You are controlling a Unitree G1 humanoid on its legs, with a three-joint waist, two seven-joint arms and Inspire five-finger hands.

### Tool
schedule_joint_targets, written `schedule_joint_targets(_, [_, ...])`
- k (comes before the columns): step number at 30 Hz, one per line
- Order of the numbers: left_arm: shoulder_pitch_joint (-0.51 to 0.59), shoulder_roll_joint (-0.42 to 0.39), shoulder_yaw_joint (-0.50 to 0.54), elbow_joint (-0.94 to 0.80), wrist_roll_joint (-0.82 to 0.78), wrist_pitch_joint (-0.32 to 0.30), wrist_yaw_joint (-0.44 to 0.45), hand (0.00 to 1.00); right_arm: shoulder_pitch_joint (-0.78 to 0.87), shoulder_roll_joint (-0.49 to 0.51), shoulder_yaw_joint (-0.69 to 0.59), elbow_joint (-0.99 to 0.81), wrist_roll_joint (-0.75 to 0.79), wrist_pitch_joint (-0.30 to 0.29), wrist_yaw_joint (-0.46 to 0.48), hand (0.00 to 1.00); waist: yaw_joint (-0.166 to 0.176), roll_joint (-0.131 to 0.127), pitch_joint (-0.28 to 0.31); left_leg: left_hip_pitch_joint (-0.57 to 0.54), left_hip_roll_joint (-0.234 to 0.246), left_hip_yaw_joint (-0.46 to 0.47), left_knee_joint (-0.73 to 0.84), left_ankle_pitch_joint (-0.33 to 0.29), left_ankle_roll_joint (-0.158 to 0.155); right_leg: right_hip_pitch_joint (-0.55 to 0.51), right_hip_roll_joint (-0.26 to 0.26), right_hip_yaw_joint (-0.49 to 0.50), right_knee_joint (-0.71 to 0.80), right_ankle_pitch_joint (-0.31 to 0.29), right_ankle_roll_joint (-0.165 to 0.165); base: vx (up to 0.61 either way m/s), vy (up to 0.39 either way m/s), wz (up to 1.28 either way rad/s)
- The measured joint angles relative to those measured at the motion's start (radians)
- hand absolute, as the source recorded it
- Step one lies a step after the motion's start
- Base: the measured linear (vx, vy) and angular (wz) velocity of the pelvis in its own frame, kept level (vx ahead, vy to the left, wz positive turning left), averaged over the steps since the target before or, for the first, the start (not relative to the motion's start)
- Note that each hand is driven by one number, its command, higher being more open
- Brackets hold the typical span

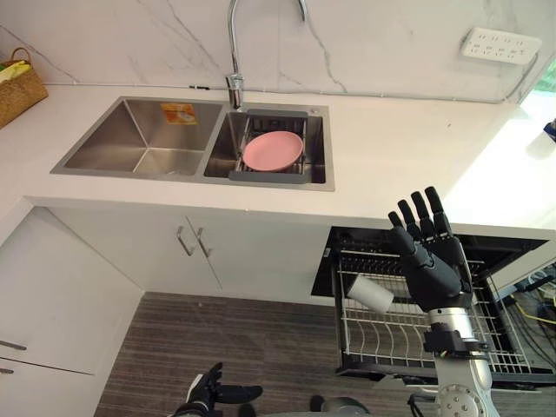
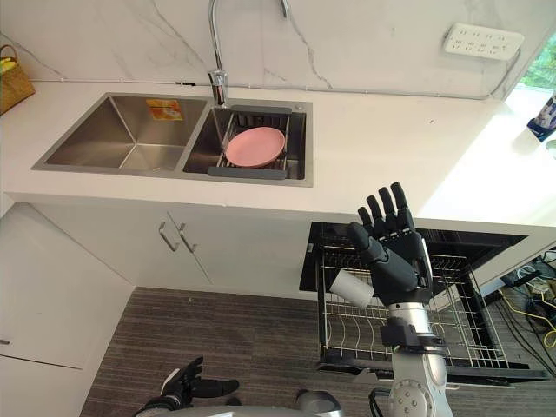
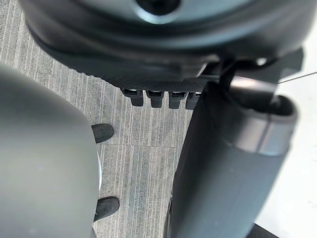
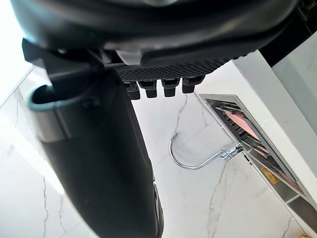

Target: Walk over to the sink, pick up the cup, carry it to the dishwasher, place the cup inside the dishwasher, then close the dishwasher door

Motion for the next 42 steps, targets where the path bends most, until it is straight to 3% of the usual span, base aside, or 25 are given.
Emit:
schedule_joint_targets(7, [0.0,0.0,0.022,0.015,-0.043,0.0,0.008,1.0,0.004,0.001,0.011,-0.001,-0.003,-0.005,-0.002,1.0,0.0,0.001,-0.001,0.002,0.005,0.023,0.012,-0.018,-0.002,-0.004,0.004,0.02,0.0,-0.002,0.0,0.0,-0.001,-0.09])
schedule_joint_targets(10, [0.001,-0.024,0.117,0.05,-0.119,-0.005,0.034,1.0,0.04,0.014,0.039,-0.047,-0.008,-0.019,-0.005,1.0,0.005,0.008,0.002,-0.081,0.021,0.036,0.227,-0.128,-0.003,0.003,-0.001,0.016,0.031,-0.029,0.0,0.03,-0.02,0.03])
schedule_joint_targets(12, [0.005,-0.031,0.18,0.053,-0.16,-0.016,0.051,1.0,0.064,0.025,0.041,-0.091,-0.024,-0.033,-0.005,1.0,0.006,0.002,0.006,-0.153,0.028,0.075,0.395,-0.157,-0.022,0.015,-0.024,-0.008,0.049,-0.049,-0.005,0.02,-0.002,0.37])
schedule_joint_targets(13, [0.008,-0.039,0.239,0.051,-0.199,-0.026,0.061,1.0,0.054,0.026,0.042,-0.105,-0.027,-0.046,-0.006,1.0,0.02,-0.01,0.021,-0.213,0.045,0.115,0.522,-0.189,-0.018,0.035,-0.04,-0.011,0.048,-0.058,-0.008,0.01,0.024,0.19])
schedule_joint_targets(14, [0.018,-0.046,0.272,0.051,-0.237,-0.036,0.078,1.0,0.034,0.024,0.038,-0.105,-0.033,-0.062,-0.009,1.0,0.035,-0.002,0.025,-0.236,0.072,0.126,0.54,-0.211,-0.01,0.058,-0.045,-0.011,0.045,-0.074,-0.009,0.01,0.043,0.12])
schedule_joint_targets(18, [0.058,-0.057,0.352,0.043,-0.293,-0.061,0.096,1.0,0.001,0.0,0.04,-0.103,-0.058,-0.105,-0.015,1.0,0.046,-0.003,0.025,-0.3,0.095,-0.001,0.386,-0.18,-0.024,0.09,-0.091,-0.007,0.049,-0.123,0.032,0.09,0.186,-0.06])
schedule_joint_targets(19, [0.076,-0.059,0.372,0.054,-0.302,-0.074,0.097,1.0,-0.006,-0.003,0.04,-0.097,-0.06,-0.107,-0.013,1.0,0.055,-0.003,0.024,-0.314,0.097,-0.007,0.401,-0.148,-0.05,0.09,-0.11,0.019,0.044,-0.135,0.05,0.33,0.499,-0.64])
schedule_joint_targets(20, [0.096,-0.061,0.378,0.082,-0.318,-0.077,0.097,1.0,-0.017,-0.004,0.041,-0.082,-0.061,-0.107,-0.011,1.0,0.069,-0.007,0.021,-0.327,0.078,0.009,0.455,-0.137,-0.049,0.092,-0.141,0.051,0.036,-0.147,0.068,0.29,0.439,-0.73])
schedule_joint_targets(21, [0.103,-0.066,0.395,0.089,-0.331,-0.078,0.097,1.0,-0.022,0.003,0.042,-0.07,-0.062,-0.107,-0.011,1.0,0.076,-0.008,0.015,-0.333,0.064,0.026,0.482,-0.152,-0.022,0.097,-0.159,0.059,0.029,-0.151,0.073,0.37,0.544,-0.53])
schedule_joint_targets(22, [0.104,-0.066,0.409,0.091,-0.337,-0.08,0.098,1.0,-0.021,0.014,0.043,-0.049,-0.063,-0.107,-0.012,1.0,0.078,-0.033,0.002,-0.347,0.027,0.048,0.52,-0.203,0.012,0.102,-0.206,0.061,0.029,-0.155,0.076,0.18,0.258,-0.19])
schedule_joint_targets(24, [0.08,-0.039,0.389,0.116,-0.288,-0.072,0.097,1.0,-0.023,0.019,0.059,-0.019,-0.089,-0.104,-0.023,1.0,0.077,-0.043,-0.006,-0.352,-0.014,0.058,0.548,-0.25,0.048,0.075,-0.243,0.05,0.099,-0.134,0.078,0.28,0.366,0.06])
schedule_joint_targets(26, [0.073,-0.034,0.388,0.129,-0.259,-0.058,0.098,1.0,-0.023,0.03,0.069,-0.013,-0.104,-0.101,-0.034,1.0,0.078,-0.044,-0.007,-0.315,-0.029,0.067,0.517,-0.259,0.066,0.028,-0.246,0.052,0.222,-0.108,0.071,0.37,0.304,-0.06])
schedule_joint_targets(27, [0.074,-0.033,0.391,0.141,-0.253,-0.048,0.097,1.0,-0.024,0.031,0.085,-0.014,-0.108,-0.101,-0.048,1.0,0.082,-0.047,-0.008,-0.249,-0.042,0.084,0.461,-0.258,0.082,-0.059,-0.246,0.047,0.42,-0.066,0.034,0.32,0.193,-0.26])
schedule_joint_targets(28, [0.077,-0.03,0.389,0.149,-0.25,-0.043,0.097,1.0,-0.024,0.032,0.088,-0.014,-0.117,-0.101,-0.05,1.0,0.083,-0.048,-0.007,-0.215,-0.046,0.092,0.432,-0.258,0.085,-0.091,-0.248,0.042,0.507,-0.056,0.022,0.33,0.149,-0.35])
schedule_joint_targets(30, [0.101,-0.018,0.344,0.148,-0.215,-0.031,0.099,1.0,-0.026,0.028,0.09,-0.013,-0.143,-0.104,-0.075,1.0,0.08,-0.042,-0.008,-0.087,-0.047,0.116,0.328,-0.256,0.087,-0.187,-0.213,-0.035,0.697,-0.08,0.01,0.33,0.105,-0.39])
schedule_joint_targets(31, [0.105,-0.016,0.337,0.144,-0.214,-0.028,0.101,1.0,-0.029,0.026,0.09,-0.013,-0.143,-0.105,-0.082,1.0,0.08,-0.042,-0.01,-0.065,-0.041,0.125,0.31,-0.255,0.087,-0.21,-0.194,-0.058,0.699,-0.096,0.012,0.41,0.062,-0.4])
schedule_joint_targets(33, [0.107,-0.009,0.33,0.126,-0.214,-0.013,0.11,1.0,-0.045,0.026,0.087,-0.012,-0.142,-0.107,-0.096,1.0,0.071,-0.041,-0.014,-0.033,-0.016,0.142,0.28,-0.256,0.084,-0.274,-0.139,-0.155,0.622,-0.132,0.011,0.35,-0.016,-0.28])
schedule_joint_targets(34, [0.101,-0.01,0.325,0.111,-0.214,-0.008,0.115,1.0,-0.062,0.026,0.087,-0.008,-0.142,-0.107,-0.102,1.0,0.066,-0.041,-0.014,-0.025,0.001,0.154,0.281,-0.264,0.071,-0.303,-0.104,-0.218,0.499,-0.13,0.004,0.34,-0.069,-0.42])
schedule_joint_targets(35, [0.1,-0.003,0.319,0.104,-0.214,-0.002,0.114,1.0,-0.08,0.026,0.093,-0.003,-0.142,-0.107,-0.104,1.0,0.066,-0.053,-0.021,-0.01,0.006,0.174,0.297,-0.281,0.043,-0.303,-0.068,-0.266,0.302,-0.038,-0.043,0.34,-0.07,-0.51])
schedule_joint_targets(36, [0.1,0.006,0.319,0.108,-0.214,0.0,0.113,1.0,-0.087,0.024,0.101,0.0,-0.141,-0.109,-0.104,1.0,0.064,-0.065,-0.027,0.0,-0.004,0.177,0.313,-0.292,0.027,-0.299,-0.053,-0.26,0.236,0.052,-0.04,0.37,-0.055,-0.54])
schedule_joint_targets(37, [0.095,-0.003,0.32,0.109,-0.211,0.007,0.12,1.0,-0.097,0.003,0.107,0.03,-0.14,-0.114,-0.103,1.0,0.058,-0.037,-0.036,-0.001,0.035,0.176,0.382,-0.303,0.016,-0.235,-0.023,-0.258,0.181,0.075,-0.068,0.37,-0.061,-0.72])
schedule_joint_targets(38, [0.102,-0.014,0.32,0.105,-0.211,-0.005,0.117,1.0,-0.099,-0.009,0.118,0.044,-0.14,-0.114,-0.104,1.0,0.076,-0.035,-0.038,-0.005,0.052,0.173,0.414,-0.313,0.006,-0.186,-0.006,-0.232,0.108,0.098,-0.065,0.33,-0.072,-0.74])
schedule_joint_targets(39, [0.102,-0.017,0.318,0.104,-0.206,-0.013,0.117,1.0,-0.1,-0.016,0.12,0.044,-0.14,-0.115,-0.103,1.0,0.077,-0.029,-0.041,0.005,0.054,0.169,0.377,-0.315,0.001,-0.168,0.004,-0.22,0.08,0.103,-0.06,0.24,-0.076,-0.78])
schedule_joint_targets(41, [0.095,-0.036,0.301,0.083,-0.18,-0.025,0.118,1.0,-0.127,-0.041,0.105,0.052,-0.141,-0.117,-0.101,1.0,0.076,0.01,-0.042,0.033,0.072,0.163,0.242,-0.277,-0.016,-0.142,0.044,-0.192,0.037,0.114,-0.053,0.16,0.01,-0.53])
schedule_joint_targets(42, [0.059,-0.035,0.254,0.083,-0.106,-0.032,0.141,1.0,-0.158,-0.067,0.077,0.106,-0.142,-0.118,-0.102,1.0,0.084,0.038,0.046,0.08,0.059,0.153,0.172,-0.241,-0.012,-0.019,0.051,-0.198,-0.216,0.24,-0.03,0.07,0.036,-0.25])
